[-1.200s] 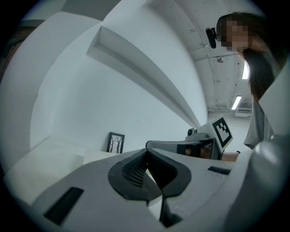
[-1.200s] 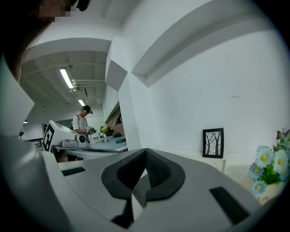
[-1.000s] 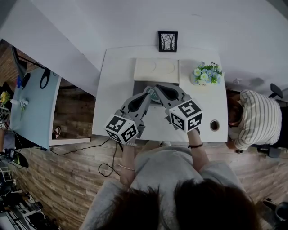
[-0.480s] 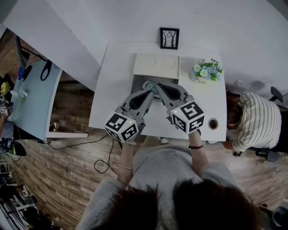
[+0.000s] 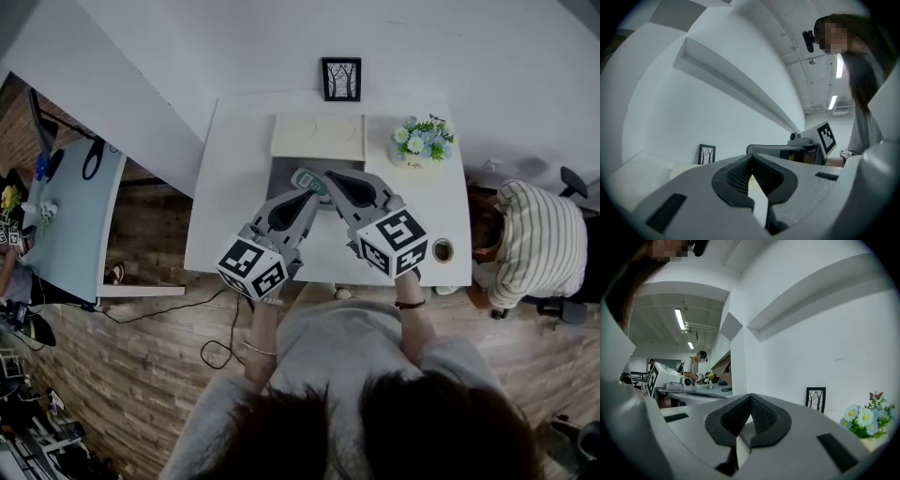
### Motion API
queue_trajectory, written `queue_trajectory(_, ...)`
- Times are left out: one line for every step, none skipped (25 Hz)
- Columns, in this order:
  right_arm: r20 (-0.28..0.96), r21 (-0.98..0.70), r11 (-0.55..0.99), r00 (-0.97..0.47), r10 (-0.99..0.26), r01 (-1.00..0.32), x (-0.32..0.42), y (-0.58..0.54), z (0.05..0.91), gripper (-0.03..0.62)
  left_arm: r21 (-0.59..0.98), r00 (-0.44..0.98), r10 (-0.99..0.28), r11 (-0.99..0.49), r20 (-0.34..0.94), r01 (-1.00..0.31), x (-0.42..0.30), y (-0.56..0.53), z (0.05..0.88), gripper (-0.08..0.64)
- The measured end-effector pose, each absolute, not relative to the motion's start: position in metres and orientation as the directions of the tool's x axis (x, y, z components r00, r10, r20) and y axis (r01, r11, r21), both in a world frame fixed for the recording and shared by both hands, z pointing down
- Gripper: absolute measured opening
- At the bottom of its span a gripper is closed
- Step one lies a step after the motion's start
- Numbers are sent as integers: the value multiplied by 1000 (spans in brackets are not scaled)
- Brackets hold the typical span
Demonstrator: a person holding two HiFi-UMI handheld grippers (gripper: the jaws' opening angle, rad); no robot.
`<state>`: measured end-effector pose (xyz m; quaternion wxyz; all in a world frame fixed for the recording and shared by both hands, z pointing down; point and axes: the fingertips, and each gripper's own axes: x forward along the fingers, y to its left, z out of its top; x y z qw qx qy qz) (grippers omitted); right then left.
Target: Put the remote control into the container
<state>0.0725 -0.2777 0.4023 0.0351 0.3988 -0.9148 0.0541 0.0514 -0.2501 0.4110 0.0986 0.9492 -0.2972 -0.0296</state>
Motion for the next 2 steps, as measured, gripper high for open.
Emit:
queue_trajectory(106, -70, 674, -677, -728, -735, 75, -277, 402, -2, 203, 823, -567, -806, 2, -556, 53, -249, 411, 3)
queue_trajectory(104, -70, 672, -675, -730, -737, 77, -276, 402, -2, 201, 825, -565, -808, 2, -553, 55, -248, 411, 3)
